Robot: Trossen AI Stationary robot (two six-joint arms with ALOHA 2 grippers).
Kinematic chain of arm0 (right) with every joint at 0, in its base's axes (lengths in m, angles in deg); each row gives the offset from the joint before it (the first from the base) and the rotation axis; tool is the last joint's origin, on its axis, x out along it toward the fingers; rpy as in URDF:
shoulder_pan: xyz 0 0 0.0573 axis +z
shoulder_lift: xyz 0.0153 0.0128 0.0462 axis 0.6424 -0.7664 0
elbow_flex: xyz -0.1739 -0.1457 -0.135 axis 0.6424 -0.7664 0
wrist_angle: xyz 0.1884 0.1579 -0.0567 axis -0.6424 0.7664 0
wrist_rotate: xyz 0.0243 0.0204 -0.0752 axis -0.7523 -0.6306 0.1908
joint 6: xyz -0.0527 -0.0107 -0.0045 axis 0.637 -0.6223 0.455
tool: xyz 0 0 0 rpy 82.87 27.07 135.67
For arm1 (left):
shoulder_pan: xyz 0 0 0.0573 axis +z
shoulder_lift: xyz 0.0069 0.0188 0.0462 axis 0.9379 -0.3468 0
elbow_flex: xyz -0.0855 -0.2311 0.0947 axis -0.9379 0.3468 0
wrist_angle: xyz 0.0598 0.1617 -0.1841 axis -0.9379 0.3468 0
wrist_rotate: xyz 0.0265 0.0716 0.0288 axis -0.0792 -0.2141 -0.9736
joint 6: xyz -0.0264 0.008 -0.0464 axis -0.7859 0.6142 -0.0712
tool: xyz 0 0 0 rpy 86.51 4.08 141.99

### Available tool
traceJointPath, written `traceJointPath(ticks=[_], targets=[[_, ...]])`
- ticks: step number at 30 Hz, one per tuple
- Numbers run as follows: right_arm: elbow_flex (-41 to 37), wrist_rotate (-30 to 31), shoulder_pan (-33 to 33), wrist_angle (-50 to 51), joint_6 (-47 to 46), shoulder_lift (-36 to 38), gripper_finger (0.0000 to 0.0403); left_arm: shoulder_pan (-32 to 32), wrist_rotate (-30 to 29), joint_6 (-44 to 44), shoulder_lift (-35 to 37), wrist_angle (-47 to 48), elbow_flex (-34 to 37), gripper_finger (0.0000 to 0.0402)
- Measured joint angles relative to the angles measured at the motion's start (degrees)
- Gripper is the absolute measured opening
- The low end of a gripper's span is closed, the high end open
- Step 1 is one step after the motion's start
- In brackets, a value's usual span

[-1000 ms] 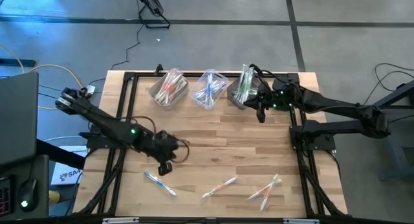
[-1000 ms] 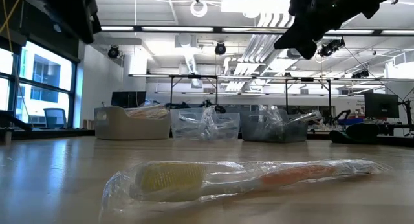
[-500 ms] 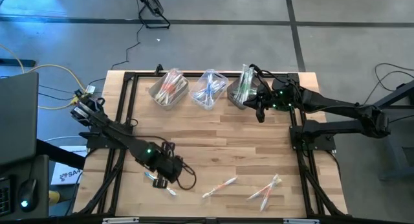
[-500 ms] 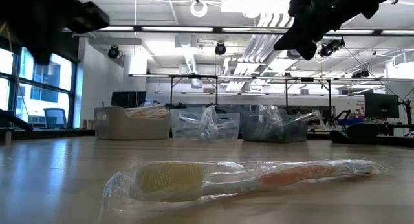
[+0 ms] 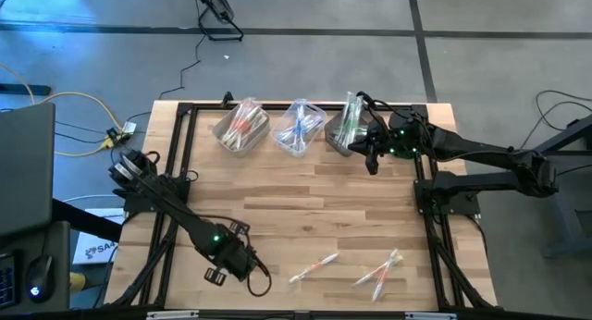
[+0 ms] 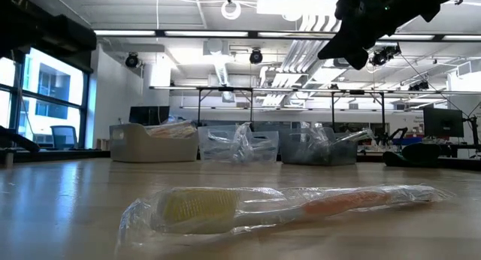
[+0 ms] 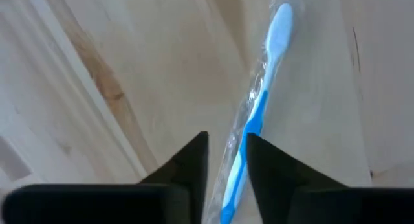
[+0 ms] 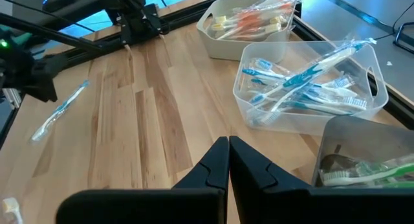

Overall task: Pick & Place Toothbrushes
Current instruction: Put the blue toothbrush into the clear bin

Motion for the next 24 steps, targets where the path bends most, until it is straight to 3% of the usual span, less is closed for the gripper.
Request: traceJointPath(ticks=[7, 24], targets=[[0.0, 0.0, 0.0, 0.0, 0.0, 0.0, 0.0004, 0.2, 2.6, 1.6, -2.7, -2.7, 0.0, 0.0163], [0.0, 0.0, 0.0, 0.0, 1.5, 0.0, 0.0004, -0.6, 6.9, 0.4, -9.3, -8.1, 0.0, 0.0168]])
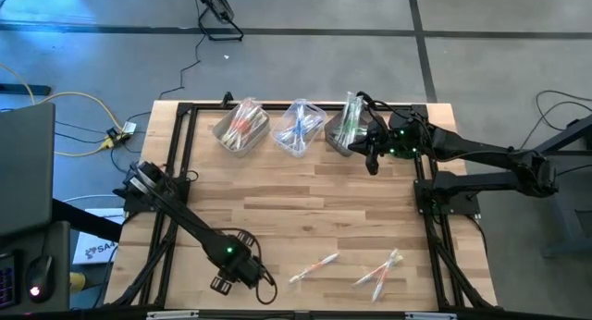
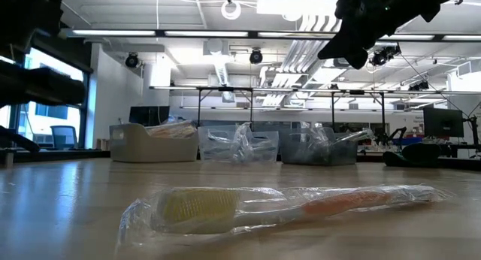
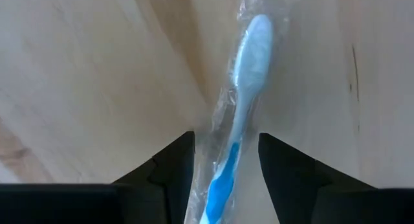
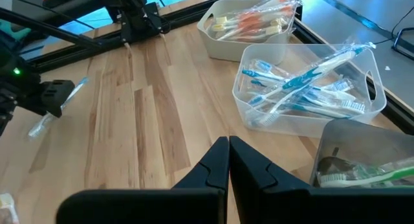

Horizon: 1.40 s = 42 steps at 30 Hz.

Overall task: Pick & Place Toothbrushes
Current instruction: Put the blue toothbrush into the clear bin

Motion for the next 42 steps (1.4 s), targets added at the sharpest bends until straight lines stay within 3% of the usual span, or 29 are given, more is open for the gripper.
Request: traceJointPath(ticks=[7, 24, 33, 42], targets=[[0.0, 0.0, 0.0, 0.0, 0.0, 0.0, 0.0004, 0.0, 0.0, -1.3, -1.1, -0.4, -0.1, 0.0153], [0.0, -0.1, 0.0, 0.0, 1.5, 0.0, 0.0004, 0.1, -0.7, -6.9, -1.2, 0.8, -0.1, 0.0020], [0.0, -0.3, 0.0, 0.0, 1.5, 0.0, 0.0004, 3.1, 0.1, -6.9, -1.4, 2.2, -0.9, 0.0012], [0.0, -5.2, 0.0, 0.1, 1.5, 0.2, 0.0004, 12.3, -0.8, -3.5, 0.1, 12.6, -3.0, 0.0011]])
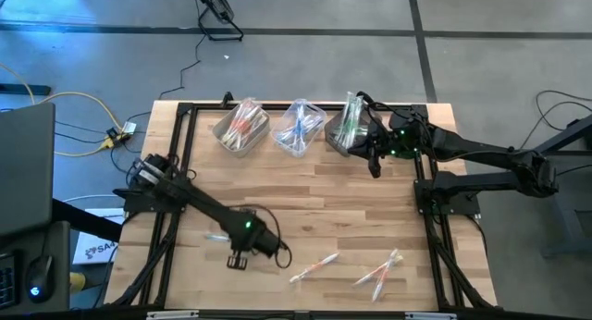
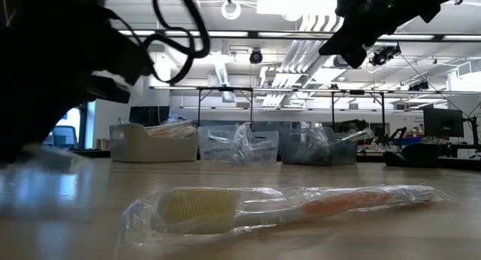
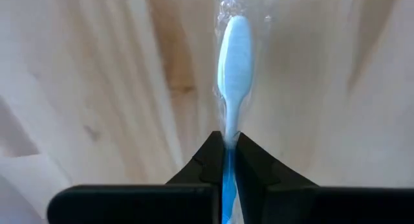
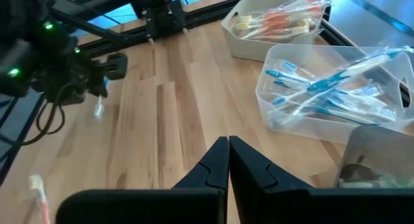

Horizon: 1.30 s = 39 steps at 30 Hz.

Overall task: Pick & Place Toothbrushes
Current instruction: Put the blue toothbrush into the clear bin

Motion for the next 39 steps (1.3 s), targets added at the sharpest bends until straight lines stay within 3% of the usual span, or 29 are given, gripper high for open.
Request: traceJointPath(ticks=[7, 16, 21, 31, 39], targets=[[0.0, -1.0, 0.0, 0.0, 0.0, 0.0, 0.0004, 9.5, 1.0, 6.0, 4.7, 3.5, 0.0, 0.0011], [0.0, -1.0, 0.0, 0.0, -0.2, 0.8, 0.0003, 26.1, 1.4, 9.8, 10.9, 3.4, 0.0, 0.0011], [0.0, -0.8, 0.0, -0.1, -0.4, 1.2, 0.0003, 34.9, 2.2, 11.7, 13.7, -0.9, -1.6, 0.0011], [0.0, 5.2, 0.0, -0.1, -2.6, 1.2, 0.0003, 48.7, 1.3, 15.1, 13.4, -14.6, -14.8, 0.0011], [0.0, 10.2, 0.0, -0.5, -6.0, 1.2, 0.0003, 56.2, 0.0, 13.0, 12.8, -30.1, -15.9, 0.0010]])
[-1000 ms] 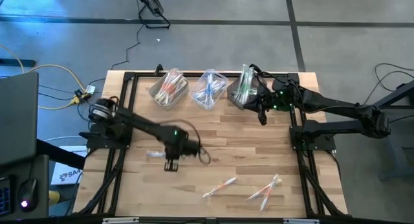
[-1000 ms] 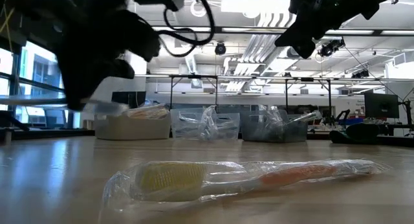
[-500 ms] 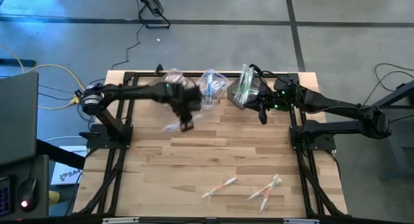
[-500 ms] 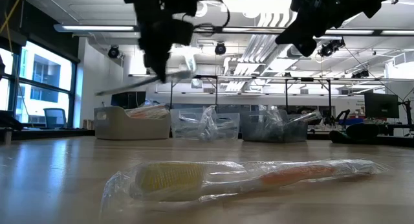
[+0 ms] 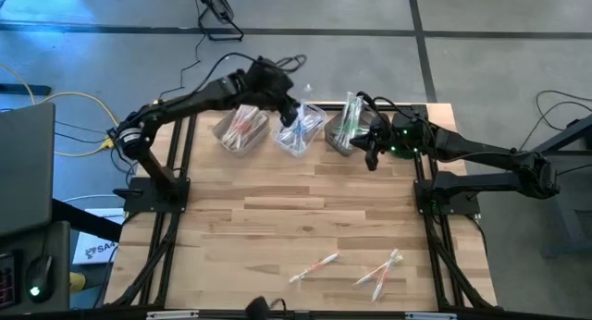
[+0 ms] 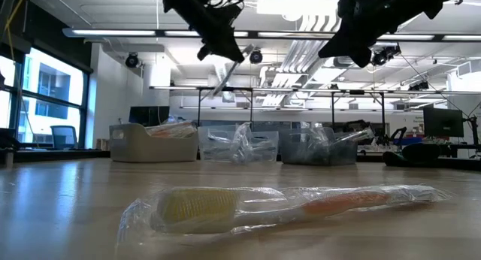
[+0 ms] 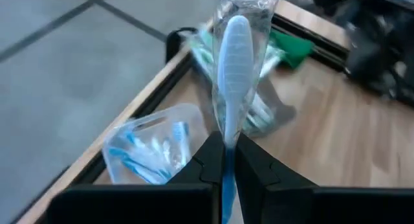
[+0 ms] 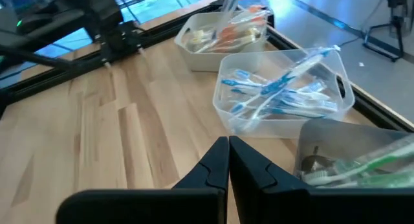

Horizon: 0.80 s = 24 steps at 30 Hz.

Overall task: Pick & Place Toothbrushes
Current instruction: Put the blue toothbrush into the clear bin

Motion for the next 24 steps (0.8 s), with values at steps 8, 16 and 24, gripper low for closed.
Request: traceJointPath(ticks=[8, 16, 24], targets=[[0.0, 4.8, 0.0, -0.4, -1.9, 0.0, 0.0003, 2.9, 0.3, -5.5, -4.8, -3.0, 0.0, 0.0010], [0.0, 6.0, 0.0, -0.5, -2.2, 0.0, 0.0003, 2.6, 0.3, -9.1, -11.0, -4.9, 0.0, 0.0010], [0.0, 7.2, 0.0, -0.5, -2.0, 0.0, 0.0004, 2.6, -0.7, -12.0, -15.7, -5.0, 0.0, 0.0010]])
